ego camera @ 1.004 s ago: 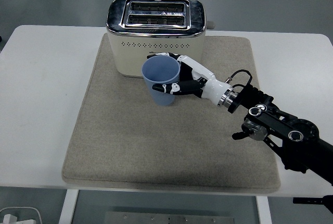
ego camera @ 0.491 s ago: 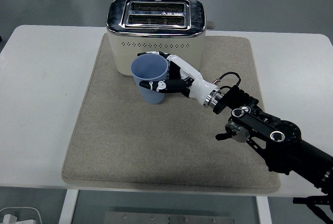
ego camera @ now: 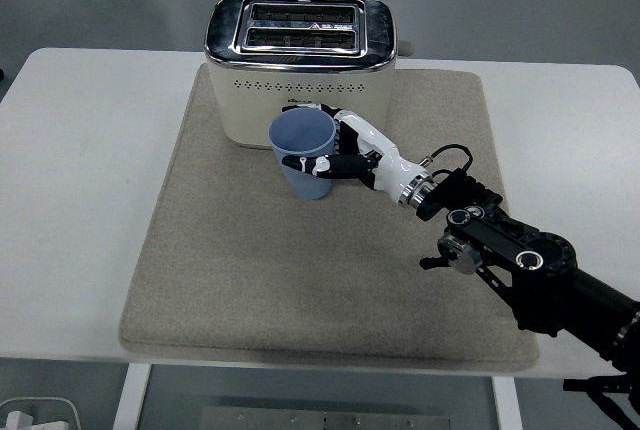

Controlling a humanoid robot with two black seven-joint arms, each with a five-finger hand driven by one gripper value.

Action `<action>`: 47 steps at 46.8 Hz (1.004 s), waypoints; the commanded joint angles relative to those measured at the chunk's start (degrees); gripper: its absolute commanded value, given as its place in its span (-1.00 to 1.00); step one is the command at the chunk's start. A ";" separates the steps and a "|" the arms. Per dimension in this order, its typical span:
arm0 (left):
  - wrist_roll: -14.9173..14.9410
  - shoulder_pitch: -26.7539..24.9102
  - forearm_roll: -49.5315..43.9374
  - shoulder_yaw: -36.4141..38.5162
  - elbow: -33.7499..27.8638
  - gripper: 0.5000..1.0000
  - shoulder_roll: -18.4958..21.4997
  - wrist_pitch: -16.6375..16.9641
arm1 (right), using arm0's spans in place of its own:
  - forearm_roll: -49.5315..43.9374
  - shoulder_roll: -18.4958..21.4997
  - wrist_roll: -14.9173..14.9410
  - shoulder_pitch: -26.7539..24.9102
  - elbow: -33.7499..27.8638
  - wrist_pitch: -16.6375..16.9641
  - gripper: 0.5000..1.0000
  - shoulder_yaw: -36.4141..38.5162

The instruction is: Put the water cup in front of the bread machine

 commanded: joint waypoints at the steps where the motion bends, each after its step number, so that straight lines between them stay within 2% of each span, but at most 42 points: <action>1: 0.01 0.05 0.00 0.00 0.00 1.00 0.00 0.00 | -0.01 0.00 0.01 -0.09 -0.18 -0.01 -0.23 -0.01; 19: -0.07 0.05 0.00 0.00 0.00 1.00 0.00 0.00 | -0.09 0.00 0.01 -0.53 -0.53 -0.02 0.03 -0.45; 32: 0.01 -0.04 0.00 0.00 0.00 1.00 0.00 0.00 | -0.01 0.00 0.01 -0.62 -0.36 0.51 0.42 -0.54; 43: 0.01 -0.04 0.00 0.00 0.00 1.00 0.00 0.00 | -0.18 0.00 0.18 -0.71 -0.27 0.78 0.45 -0.62; 47: 0.01 0.05 0.00 0.00 0.00 1.00 0.00 0.00 | -0.18 0.00 0.18 -0.97 -0.10 0.86 0.58 -0.71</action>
